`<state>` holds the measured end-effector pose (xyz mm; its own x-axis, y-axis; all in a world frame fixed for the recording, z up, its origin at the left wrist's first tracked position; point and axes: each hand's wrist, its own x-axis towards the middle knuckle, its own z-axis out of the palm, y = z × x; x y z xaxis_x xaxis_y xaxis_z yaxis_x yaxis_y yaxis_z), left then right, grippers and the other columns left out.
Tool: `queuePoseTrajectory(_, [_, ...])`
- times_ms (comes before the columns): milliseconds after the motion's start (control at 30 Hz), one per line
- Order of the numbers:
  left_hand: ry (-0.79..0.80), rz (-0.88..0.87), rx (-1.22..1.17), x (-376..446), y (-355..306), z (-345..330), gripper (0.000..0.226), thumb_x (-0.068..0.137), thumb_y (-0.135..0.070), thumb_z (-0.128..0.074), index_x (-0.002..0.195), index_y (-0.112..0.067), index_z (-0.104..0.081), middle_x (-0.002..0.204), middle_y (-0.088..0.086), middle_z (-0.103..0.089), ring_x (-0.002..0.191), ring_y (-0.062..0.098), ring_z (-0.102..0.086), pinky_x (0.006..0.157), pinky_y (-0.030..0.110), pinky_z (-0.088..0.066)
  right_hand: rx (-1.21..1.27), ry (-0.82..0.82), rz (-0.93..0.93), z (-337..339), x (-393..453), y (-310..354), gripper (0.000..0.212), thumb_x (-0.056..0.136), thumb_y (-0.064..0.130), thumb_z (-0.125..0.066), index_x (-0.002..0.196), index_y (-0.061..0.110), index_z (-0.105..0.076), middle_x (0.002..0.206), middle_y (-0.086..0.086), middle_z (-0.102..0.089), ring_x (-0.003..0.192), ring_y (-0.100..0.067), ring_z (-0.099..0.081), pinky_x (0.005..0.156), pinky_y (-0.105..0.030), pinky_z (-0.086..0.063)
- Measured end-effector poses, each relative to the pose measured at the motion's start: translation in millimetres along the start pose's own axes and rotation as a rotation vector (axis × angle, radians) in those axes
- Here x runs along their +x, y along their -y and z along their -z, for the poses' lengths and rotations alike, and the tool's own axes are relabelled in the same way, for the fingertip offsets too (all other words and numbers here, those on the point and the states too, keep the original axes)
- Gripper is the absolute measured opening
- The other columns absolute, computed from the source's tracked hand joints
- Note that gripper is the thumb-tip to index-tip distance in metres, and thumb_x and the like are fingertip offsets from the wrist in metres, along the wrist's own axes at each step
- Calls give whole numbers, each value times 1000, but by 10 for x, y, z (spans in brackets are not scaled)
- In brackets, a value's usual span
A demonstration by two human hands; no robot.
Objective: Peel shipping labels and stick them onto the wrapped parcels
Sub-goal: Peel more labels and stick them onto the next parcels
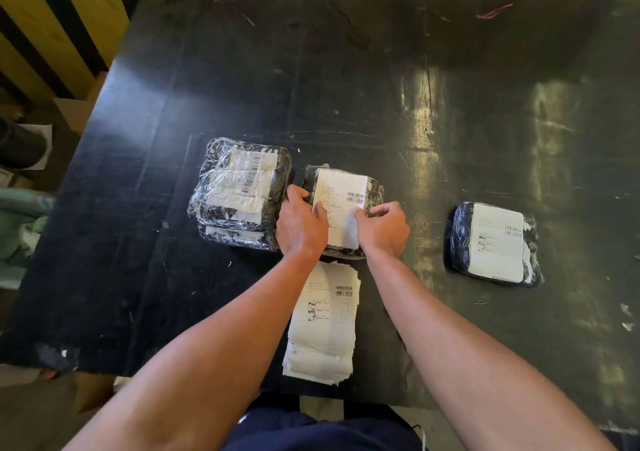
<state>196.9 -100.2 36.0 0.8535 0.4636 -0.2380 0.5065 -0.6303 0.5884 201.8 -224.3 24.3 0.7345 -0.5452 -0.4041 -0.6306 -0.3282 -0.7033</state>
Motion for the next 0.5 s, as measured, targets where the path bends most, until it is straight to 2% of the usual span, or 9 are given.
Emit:
queuePoseTrajectory(100, [16, -115, 61, -53, 41, 18, 34, 100, -24, -67, 129, -23, -49, 118, 3, -58, 96, 21, -63, 78, 36, -56, -40, -14, 40, 78, 14, -63, 42, 82, 43, -86, 100, 21, -55, 81, 9, -62, 72, -10, -62, 55, -29, -43])
queuePoseTrajectory(200, [-5, -325, 253, -166, 150, 17, 43, 95, -16, -69, 135, -22, -53, 132, 5, -50, 110, 22, -54, 78, 34, -57, -162, -33, 293, 103, -3, -198, 33, 85, 33, -83, 96, 23, -54, 92, 6, -63, 79, -15, -61, 64, -31, -50])
queuePoseTrajectory(300, [-3, -584, 325, -265, 305, 11, 46, 93, -10, -65, 138, -17, -58, 146, 8, -52, 133, 28, -48, 103, 42, -52, -330, -72, 693, 140, -78, -302, 21, 87, 23, -74, 102, 21, -60, 104, 4, -61, 95, -18, -58, 80, -37, -50])
queuePoseTrajectory(333, [41, -639, 318, -284, 358, 5, 48, 95, -10, -61, 142, -16, -56, 154, 9, -49, 143, 29, -44, 113, 45, -46, -371, -52, 815, 152, -115, -331, 19, 90, 24, -69, 108, 19, -62, 109, 2, -63, 101, -19, -59, 84, -38, -49])
queuePoseTrajectory(400, [170, -663, 341, -304, 455, 7, 57, 102, -18, -51, 158, -17, -41, 171, 7, -28, 160, 26, -20, 128, 46, -25, -436, 70, 970, 145, -176, -403, 30, 96, 26, -56, 123, 16, -65, 127, 0, -66, 120, -20, -60, 95, -39, -47])
queuePoseTrajectory(433, [225, -655, 356, -298, 502, 14, 61, 106, -23, -46, 164, -20, -29, 175, 4, -14, 163, 21, -7, 131, 43, -14, -479, 149, 992, 132, -205, -434, 41, 98, 28, -51, 136, 15, -61, 142, -2, -62, 135, -21, -54, 107, -42, -43])
queuePoseTrajectory(500, [272, -655, 375, -274, 589, 25, 65, 109, -28, -37, 168, -23, -11, 176, -2, 3, 162, 14, 8, 132, 39, -4, -585, 265, 988, 99, -219, -482, 57, 104, 32, -42, 158, 15, -43, 167, -3, -38, 157, -20, -29, 126, -47, -24])
